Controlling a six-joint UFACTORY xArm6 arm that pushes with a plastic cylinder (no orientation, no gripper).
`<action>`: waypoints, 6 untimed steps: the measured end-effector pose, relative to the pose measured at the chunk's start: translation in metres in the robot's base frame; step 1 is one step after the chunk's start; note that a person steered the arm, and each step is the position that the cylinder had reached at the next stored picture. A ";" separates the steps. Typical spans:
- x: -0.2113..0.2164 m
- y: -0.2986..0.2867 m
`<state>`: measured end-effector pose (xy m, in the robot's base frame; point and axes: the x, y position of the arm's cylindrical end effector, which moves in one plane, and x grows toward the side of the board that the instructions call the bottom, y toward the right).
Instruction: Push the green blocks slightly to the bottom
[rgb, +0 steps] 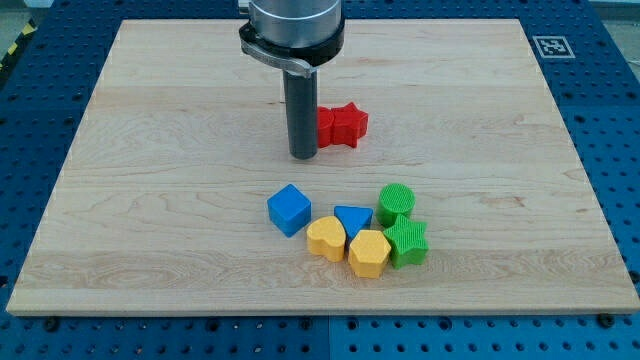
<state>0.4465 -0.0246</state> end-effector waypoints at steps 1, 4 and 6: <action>0.018 0.052; 0.049 0.107; 0.053 0.129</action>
